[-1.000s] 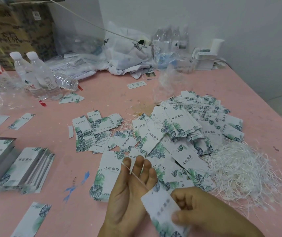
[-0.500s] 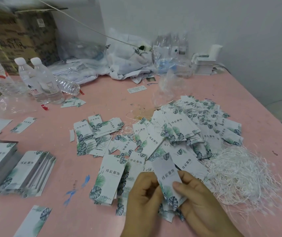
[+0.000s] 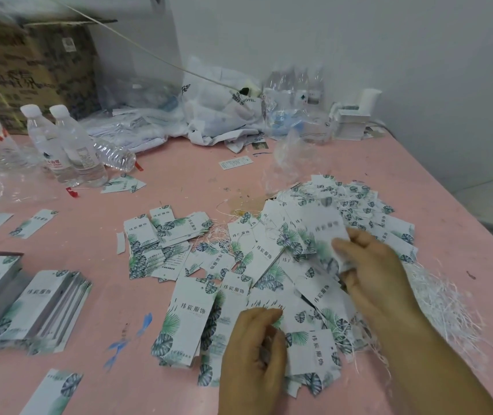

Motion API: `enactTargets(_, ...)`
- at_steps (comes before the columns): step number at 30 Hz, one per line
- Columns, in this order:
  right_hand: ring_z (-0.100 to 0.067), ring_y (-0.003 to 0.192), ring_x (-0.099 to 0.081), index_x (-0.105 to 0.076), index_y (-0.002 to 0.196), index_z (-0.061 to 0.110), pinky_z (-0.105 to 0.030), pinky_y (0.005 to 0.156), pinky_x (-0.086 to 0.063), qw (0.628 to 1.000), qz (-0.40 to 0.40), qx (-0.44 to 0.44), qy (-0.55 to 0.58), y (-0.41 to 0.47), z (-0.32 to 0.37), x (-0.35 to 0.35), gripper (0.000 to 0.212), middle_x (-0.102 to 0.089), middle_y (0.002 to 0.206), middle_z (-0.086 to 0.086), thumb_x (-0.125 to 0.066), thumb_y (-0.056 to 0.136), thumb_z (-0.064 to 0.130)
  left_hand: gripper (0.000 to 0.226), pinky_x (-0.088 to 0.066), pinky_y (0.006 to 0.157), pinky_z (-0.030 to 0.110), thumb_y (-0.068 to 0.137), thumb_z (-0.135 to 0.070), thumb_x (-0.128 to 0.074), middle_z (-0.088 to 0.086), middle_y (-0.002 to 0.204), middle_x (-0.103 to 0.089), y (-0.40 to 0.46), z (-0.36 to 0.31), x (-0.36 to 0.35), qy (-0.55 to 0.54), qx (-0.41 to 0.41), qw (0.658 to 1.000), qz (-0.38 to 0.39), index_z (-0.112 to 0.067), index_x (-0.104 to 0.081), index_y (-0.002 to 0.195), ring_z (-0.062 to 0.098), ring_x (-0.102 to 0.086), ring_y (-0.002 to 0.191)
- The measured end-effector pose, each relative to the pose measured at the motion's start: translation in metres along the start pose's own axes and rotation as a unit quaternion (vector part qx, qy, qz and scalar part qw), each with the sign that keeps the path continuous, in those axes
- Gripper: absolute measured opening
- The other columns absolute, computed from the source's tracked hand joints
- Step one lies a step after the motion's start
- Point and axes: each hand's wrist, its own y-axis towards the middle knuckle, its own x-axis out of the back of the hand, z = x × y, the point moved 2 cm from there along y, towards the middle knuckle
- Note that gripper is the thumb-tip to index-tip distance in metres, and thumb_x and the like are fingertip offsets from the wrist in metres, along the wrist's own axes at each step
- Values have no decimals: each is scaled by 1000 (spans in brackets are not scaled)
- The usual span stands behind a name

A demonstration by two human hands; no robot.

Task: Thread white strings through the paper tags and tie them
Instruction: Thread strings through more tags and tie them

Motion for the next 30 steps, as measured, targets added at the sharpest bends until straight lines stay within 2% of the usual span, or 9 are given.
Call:
enactTargets(4,1,68,-69,-67,113,20,-18,57,-52,981,-25,94,-165,52,27,-20,27,-71,81,14,-60,90,7,33,-47,66,11,80,-4,-63,-18,98,-62,0,2,0,3,8,1000,5,-32,-65,98,4,-63,81)
enactTargets(7,-30,95,-67,-58,127,8,-48,81,-57,938,-46,99,-330,71,17,-25,35,-67,104,-5,-53,93,7,32,-47,66,12,80,-5,-61,-17,95,-63,0,4,0,4,15,1000,1,-31,-65,96,4,-63,80)
enactTargets(9,-36,107,-59,-55,127,6,-49,93,-50,896,-73,125,-419,72,8,-19,34,-60,123,-14,-51,94,9,31,-46,66,10,80,-4,-61,-18,93,-63,1,5,2,4,16,1000,-2,-31,-65,95,2,-63,79)
enactTargets(14,1,96,-52,-60,117,27,-22,82,-45,903,-74,253,-338,28,2,-9,27,-53,111,16,-53,96,11,34,-41,59,7,83,-5,-63,-19,92,-62,2,11,2,6,40,999,1,-38,-65,89,3,-59,70)
enactTargets(17,7,83,-56,-61,98,39,-10,64,-45,915,-31,244,-319,-14,-14,-4,22,-58,96,21,-59,94,17,47,-39,63,4,84,2,-69,-18,94,-61,0,18,3,25,54,998,11,-43,-62,93,1,-58,74)
enactTargets(20,5,80,-58,-64,92,41,-11,64,-46,917,49,171,-358,-42,-40,0,21,-62,86,17,-67,88,21,45,-42,70,8,82,-8,-69,-20,96,-59,1,23,4,53,57,997,13,-49,-59,94,2,-58,81)
enactTargets(23,7,91,-51,-60,103,40,-12,75,-43,858,139,159,-469,-54,-55,4,22,-54,95,23,-68,84,36,47,-44,77,15,82,-8,-69,-23,101,-56,-1,28,4,76,58,995,30,-51,-56,97,6,-58,92)
enactTargets(26,8,107,-39,-47,124,43,-15,87,-38,801,228,135,-537,-53,-60,11,52,-40,111,26,-60,75,56,40,-46,82,20,82,-16,-67,-27,104,-54,-2,27,3,90,57,993,45,-50,-54,99,5,-56,100)
enactTargets(30,2,106,-35,-40,126,44,-17,86,-35,759,249,145,-584,-46,-62,15,63,-32,109,27,-55,68,62,36,-46,83,21,80,-22,-65,-28,105,-53,2,24,2,85,63,993,50,-50,-54,99,5,-56,102)
